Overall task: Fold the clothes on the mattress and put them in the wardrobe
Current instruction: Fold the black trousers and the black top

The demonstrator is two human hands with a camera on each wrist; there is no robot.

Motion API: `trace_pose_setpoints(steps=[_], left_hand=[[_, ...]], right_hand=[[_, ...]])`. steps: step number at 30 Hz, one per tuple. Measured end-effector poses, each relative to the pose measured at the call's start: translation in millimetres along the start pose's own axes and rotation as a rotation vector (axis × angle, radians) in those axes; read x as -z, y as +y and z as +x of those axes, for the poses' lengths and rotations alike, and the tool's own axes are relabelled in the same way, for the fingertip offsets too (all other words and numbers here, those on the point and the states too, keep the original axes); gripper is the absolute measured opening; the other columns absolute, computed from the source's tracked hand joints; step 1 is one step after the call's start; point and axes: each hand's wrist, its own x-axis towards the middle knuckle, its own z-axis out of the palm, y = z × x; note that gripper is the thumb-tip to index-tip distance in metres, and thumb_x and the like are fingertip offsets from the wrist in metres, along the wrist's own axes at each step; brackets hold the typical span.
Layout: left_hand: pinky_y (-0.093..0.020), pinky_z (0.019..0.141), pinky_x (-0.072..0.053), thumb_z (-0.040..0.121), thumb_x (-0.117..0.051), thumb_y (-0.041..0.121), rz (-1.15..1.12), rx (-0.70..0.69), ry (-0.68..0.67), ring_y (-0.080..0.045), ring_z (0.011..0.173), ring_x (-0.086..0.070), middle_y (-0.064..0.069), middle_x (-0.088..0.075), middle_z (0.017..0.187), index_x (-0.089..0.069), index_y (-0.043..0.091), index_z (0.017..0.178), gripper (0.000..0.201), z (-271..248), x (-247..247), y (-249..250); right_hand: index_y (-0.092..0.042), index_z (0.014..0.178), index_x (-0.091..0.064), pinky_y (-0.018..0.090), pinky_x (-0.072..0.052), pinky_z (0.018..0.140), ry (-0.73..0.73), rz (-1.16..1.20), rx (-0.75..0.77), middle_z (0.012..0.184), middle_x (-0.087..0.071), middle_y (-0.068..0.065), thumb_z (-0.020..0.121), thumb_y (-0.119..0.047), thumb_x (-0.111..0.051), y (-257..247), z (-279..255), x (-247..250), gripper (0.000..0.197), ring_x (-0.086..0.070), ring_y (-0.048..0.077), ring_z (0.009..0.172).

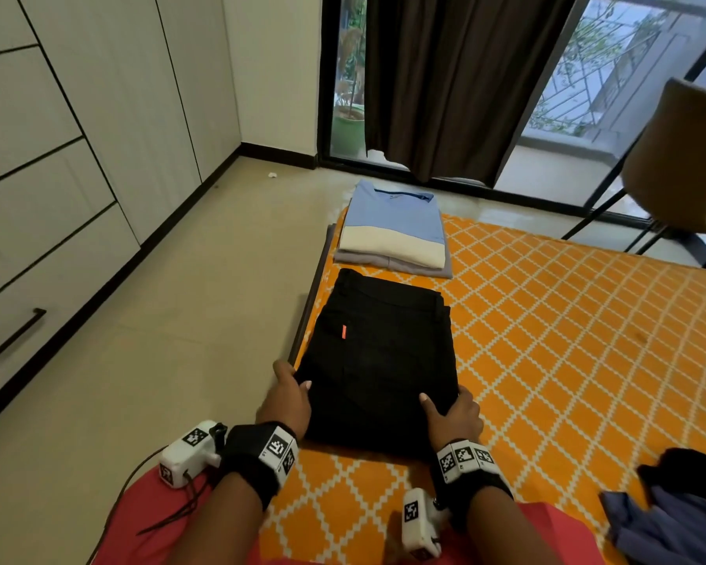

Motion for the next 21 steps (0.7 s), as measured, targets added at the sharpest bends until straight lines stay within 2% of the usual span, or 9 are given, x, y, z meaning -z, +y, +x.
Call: trace_pose_setpoints(steps=[3, 5, 8, 10, 12, 14, 16, 18, 21], left_hand=[[-0.035, 0.065, -0.043, 0.099, -0.049, 0.016, 0.033, -0.008, 0.066, -0.034, 0.077, -0.059, -0.018, -0.061, 0.101, -0.026, 0.012, 0.123, 0.033, 1, -4, -2], [-0.034, 0.061, -0.042, 0.098, -0.052, 0.015, 0.097, -0.097, 0.14, -0.036, 0.079, -0.062, -0.017, -0.053, 0.111, -0.034, 0.007, 0.123, 0.032, -3, -9, -5], [-0.031, 0.054, -0.039, 0.096, -0.057, 0.016, 0.287, -0.274, 0.16, -0.032, 0.065, -0.057, -0.02, -0.052, 0.108, -0.052, 0.0, 0.108, 0.021, -5, -14, -12], [-0.029, 0.046, -0.043, 0.084, -0.074, 0.021, 0.401, -0.312, 0.196, -0.028, 0.061, -0.057, -0.02, -0.054, 0.098, -0.06, -0.001, 0.092, 0.027, -3, -15, -13], [-0.031, 0.041, -0.046, 0.075, -0.079, 0.034, 0.487, -0.306, 0.248, -0.027, 0.063, -0.055, -0.018, -0.054, 0.09, -0.06, 0.0, 0.084, 0.039, -4, -12, -8], [-0.033, 0.051, -0.048, 0.08, -0.066, 0.055, 0.554, -0.254, 0.225, -0.024, 0.076, -0.055, -0.012, -0.055, 0.092, -0.061, 0.005, 0.091, 0.051, -5, -9, -1], [-0.029, 0.074, -0.047, 0.088, -0.039, 0.071, 0.65, -0.161, 0.179, -0.019, 0.097, -0.05, -0.005, -0.054, 0.106, -0.061, 0.013, 0.104, 0.064, -6, -8, 3], [-0.027, 0.087, -0.042, 0.092, -0.03, 0.069, 0.659, -0.187, 0.171, -0.018, 0.108, -0.043, -0.002, -0.051, 0.116, -0.062, 0.018, 0.11, 0.064, -3, -13, 0], [-0.032, 0.087, -0.042, 0.096, -0.043, 0.056, 0.467, -0.297, 0.162, -0.022, 0.105, -0.046, -0.005, -0.055, 0.113, -0.065, 0.015, 0.109, 0.048, 0, -19, 1]], right_hand=[[-0.014, 0.144, -0.034, 0.052, -0.036, 0.104, 0.001, 0.004, -0.003, 0.14, -0.041, 0.016, 0.087, -0.046, -0.065, 1, 1, -1, 0.072, -0.038, 0.041, 0.129], [-0.015, 0.144, -0.034, 0.053, -0.036, 0.105, -0.002, 0.005, -0.006, 0.141, -0.04, 0.016, 0.087, -0.046, -0.065, 2, 2, -1, 0.072, -0.038, 0.041, 0.13], [-0.014, 0.144, -0.034, 0.053, -0.035, 0.105, 0.005, 0.006, -0.005, 0.142, -0.039, 0.016, 0.087, -0.046, -0.065, 3, 3, -2, 0.072, -0.038, 0.041, 0.13], [-0.014, 0.143, -0.034, 0.054, -0.035, 0.105, 0.012, 0.005, -0.01, 0.142, -0.039, 0.016, 0.087, -0.046, -0.065, 3, 4, -3, 0.072, -0.038, 0.041, 0.13], [-0.014, 0.143, -0.035, 0.054, -0.035, 0.105, 0.014, 0.006, -0.015, 0.142, -0.039, 0.016, 0.087, -0.046, -0.065, 4, 5, -5, 0.071, -0.038, 0.041, 0.129], [-0.015, 0.143, -0.035, 0.054, -0.035, 0.105, 0.012, 0.007, -0.016, 0.142, -0.039, 0.015, 0.087, -0.046, -0.064, 4, 5, -5, 0.071, -0.038, 0.041, 0.129], [-0.015, 0.143, -0.034, 0.054, -0.035, 0.105, 0.013, 0.01, -0.015, 0.142, -0.039, 0.015, 0.087, -0.047, -0.064, 5, 5, -6, 0.071, -0.038, 0.041, 0.129], [-0.016, 0.144, -0.034, 0.055, -0.034, 0.105, 0.015, 0.007, -0.013, 0.142, -0.039, 0.015, 0.087, -0.047, -0.064, 5, 5, -6, 0.071, -0.038, 0.04, 0.13], [-0.016, 0.144, -0.033, 0.055, -0.035, 0.105, 0.02, -0.008, -0.018, 0.142, -0.039, 0.014, 0.088, -0.048, -0.062, 5, 5, -6, 0.071, -0.038, 0.04, 0.13]])
